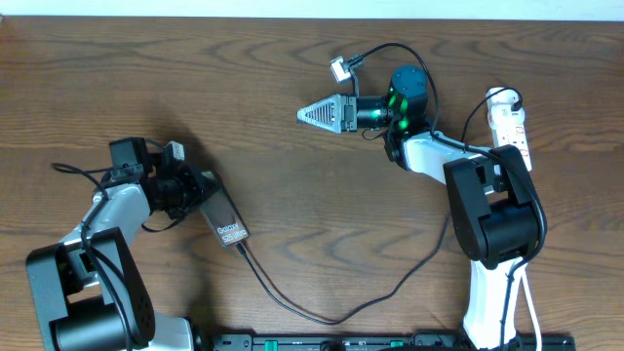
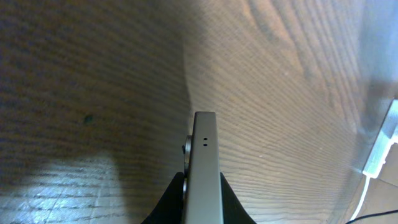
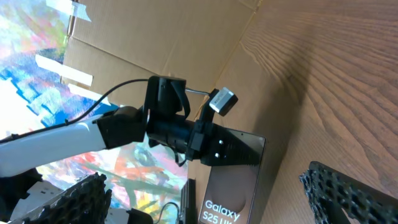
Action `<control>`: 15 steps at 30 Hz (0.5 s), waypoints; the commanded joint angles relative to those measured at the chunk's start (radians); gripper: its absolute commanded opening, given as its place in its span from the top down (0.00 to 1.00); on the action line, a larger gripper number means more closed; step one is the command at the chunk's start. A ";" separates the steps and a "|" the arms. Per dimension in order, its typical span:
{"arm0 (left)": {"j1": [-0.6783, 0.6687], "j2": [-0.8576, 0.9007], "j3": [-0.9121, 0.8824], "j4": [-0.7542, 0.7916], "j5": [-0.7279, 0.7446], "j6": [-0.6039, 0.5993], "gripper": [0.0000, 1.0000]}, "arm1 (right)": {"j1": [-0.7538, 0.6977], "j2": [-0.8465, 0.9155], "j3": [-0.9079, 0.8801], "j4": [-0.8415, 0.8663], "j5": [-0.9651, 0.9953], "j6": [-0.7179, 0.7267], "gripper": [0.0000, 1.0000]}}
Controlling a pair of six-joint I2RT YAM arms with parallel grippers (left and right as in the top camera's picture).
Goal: Plug charger to phone and switch on socket
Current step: 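Lower the phone with the left gripper toward the table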
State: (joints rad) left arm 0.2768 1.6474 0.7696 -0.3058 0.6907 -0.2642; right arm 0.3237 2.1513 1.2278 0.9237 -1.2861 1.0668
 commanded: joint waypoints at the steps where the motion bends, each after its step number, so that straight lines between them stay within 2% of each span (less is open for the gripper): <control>1: -0.003 0.000 -0.014 0.004 -0.004 0.009 0.93 | 0.005 -0.007 0.011 -0.001 0.001 -0.022 0.01; 15: -0.003 0.000 -0.029 0.004 -0.030 0.009 0.93 | 0.005 -0.007 0.011 -0.001 0.001 -0.022 0.01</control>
State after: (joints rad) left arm 0.2768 1.6474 0.7414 -0.3023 0.6659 -0.2646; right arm 0.3237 2.1513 1.2278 0.9234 -1.2858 1.0641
